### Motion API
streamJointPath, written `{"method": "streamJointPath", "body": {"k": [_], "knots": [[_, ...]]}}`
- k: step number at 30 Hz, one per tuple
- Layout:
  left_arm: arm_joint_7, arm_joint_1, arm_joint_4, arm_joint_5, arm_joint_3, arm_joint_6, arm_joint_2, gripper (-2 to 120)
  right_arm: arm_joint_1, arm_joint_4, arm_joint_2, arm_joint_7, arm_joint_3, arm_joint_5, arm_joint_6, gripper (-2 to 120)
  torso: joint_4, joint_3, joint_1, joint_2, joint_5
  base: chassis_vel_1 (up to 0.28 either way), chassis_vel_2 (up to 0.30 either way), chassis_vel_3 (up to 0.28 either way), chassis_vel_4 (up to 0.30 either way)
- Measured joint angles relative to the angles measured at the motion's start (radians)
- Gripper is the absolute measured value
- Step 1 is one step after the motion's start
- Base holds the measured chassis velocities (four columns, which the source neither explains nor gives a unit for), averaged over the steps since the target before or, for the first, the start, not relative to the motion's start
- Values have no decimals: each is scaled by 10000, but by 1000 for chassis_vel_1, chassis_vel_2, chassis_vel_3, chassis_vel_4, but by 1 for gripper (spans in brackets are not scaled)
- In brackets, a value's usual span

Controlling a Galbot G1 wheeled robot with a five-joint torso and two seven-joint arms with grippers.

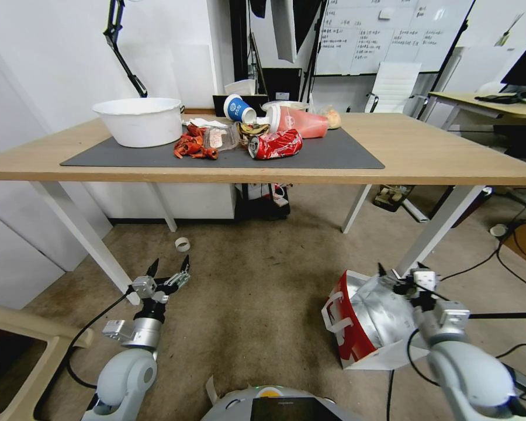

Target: Pick up the food delivery bag from the floor and place it on the table.

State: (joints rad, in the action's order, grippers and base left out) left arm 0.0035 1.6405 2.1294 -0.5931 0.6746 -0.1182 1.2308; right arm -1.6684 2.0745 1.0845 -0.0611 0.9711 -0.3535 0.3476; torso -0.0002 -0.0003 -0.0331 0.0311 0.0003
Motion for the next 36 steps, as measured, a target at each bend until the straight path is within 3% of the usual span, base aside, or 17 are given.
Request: {"method": "streamJointPath", "body": {"k": [11, 28, 36], "knots": [[-2, -12, -73, 4, 6, 20, 25, 100, 651, -1866, -1013, 283, -453, -644, 614, 100, 0, 0, -2, 9, -1, 0, 0, 0, 0], [-14, 34, -59, 106, 6, 21, 148, 100, 2109, -3301, -1742, 343, -1765, -1012, 1131, 100, 2, 0, -3, 17, -4, 0, 0, 0, 0], [-50, 27, -64, 117, 16, 21, 193, 100, 2373, -3851, -1871, 406, -1966, -1095, 1227, 85, -1, 0, -4, 18, -2, 0, 0, 0, 0]]}}
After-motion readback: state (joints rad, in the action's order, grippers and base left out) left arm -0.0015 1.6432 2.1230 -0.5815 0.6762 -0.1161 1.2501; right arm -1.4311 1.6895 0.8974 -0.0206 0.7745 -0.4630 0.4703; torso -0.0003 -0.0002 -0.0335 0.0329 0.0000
